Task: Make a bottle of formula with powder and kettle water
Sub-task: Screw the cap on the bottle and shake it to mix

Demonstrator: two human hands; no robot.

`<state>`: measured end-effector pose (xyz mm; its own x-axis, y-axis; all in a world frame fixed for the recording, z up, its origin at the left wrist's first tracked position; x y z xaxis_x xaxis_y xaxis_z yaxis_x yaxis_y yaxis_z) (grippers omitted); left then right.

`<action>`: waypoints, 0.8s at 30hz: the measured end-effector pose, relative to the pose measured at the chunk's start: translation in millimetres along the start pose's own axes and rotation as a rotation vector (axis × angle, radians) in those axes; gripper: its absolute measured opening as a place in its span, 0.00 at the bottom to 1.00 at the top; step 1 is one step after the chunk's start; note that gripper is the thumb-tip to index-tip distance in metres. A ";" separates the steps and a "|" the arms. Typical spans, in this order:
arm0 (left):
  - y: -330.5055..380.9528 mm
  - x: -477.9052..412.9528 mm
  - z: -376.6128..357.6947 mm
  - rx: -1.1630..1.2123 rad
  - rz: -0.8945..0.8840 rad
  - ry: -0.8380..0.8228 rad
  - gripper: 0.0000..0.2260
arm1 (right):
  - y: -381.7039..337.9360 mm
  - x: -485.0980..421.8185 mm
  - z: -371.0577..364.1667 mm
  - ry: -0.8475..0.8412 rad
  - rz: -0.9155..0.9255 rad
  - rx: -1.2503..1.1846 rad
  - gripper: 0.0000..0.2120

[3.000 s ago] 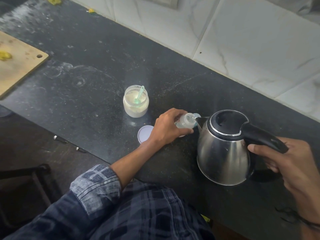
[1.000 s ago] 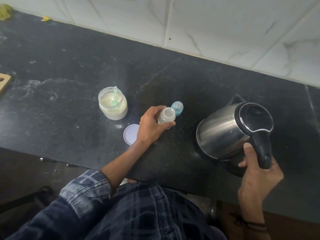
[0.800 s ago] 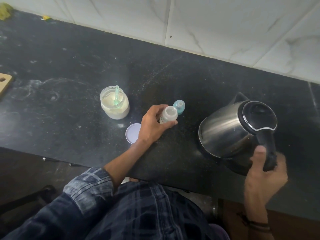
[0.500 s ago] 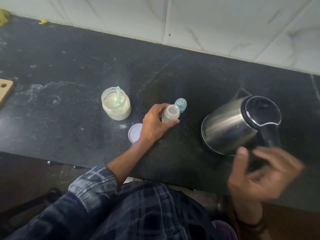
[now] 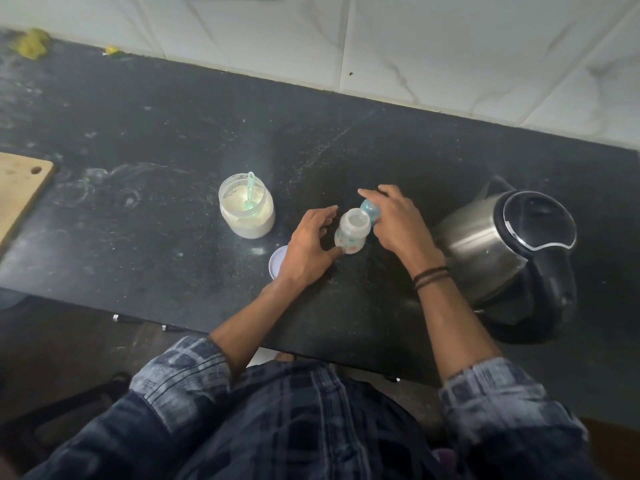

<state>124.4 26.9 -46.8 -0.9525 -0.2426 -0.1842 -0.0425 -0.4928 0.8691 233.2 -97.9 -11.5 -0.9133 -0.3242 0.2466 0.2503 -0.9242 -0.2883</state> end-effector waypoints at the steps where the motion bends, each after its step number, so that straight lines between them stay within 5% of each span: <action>1: -0.6 -0.2 3.1 0.006 0.007 0.009 0.34 | 0.2 -4.0 -3.9 -0.018 0.003 -0.003 0.33; 6: -0.2 -1.9 6.2 0.023 0.029 0.021 0.33 | 0.5 -3.0 -1.3 0.046 0.003 -0.026 0.22; 14: 2.0 -6.5 -8.3 0.101 0.078 -0.043 0.35 | 0.6 30.2 60.0 0.277 -0.004 -0.068 0.21; 24: 5.7 -8.4 -14.9 0.152 0.108 -0.007 0.29 | -24.5 43.5 72.2 0.034 0.096 -0.216 0.22</action>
<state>136.6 13.7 -47.1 -0.9559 -0.2814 -0.0838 0.0152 -0.3322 0.9431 210.5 -103.9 73.1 -0.8998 -0.3983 0.1782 0.2655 -0.8238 -0.5008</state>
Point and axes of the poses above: each hand's wrist, its own x-axis away from the middle knuckle, its own z-axis out of the back of the hand, y = z × x, the point moved 9 cm from there along -x, towards the middle knuckle, and after that the axes turned 14 degrees about -z, right-handed, at the moved point
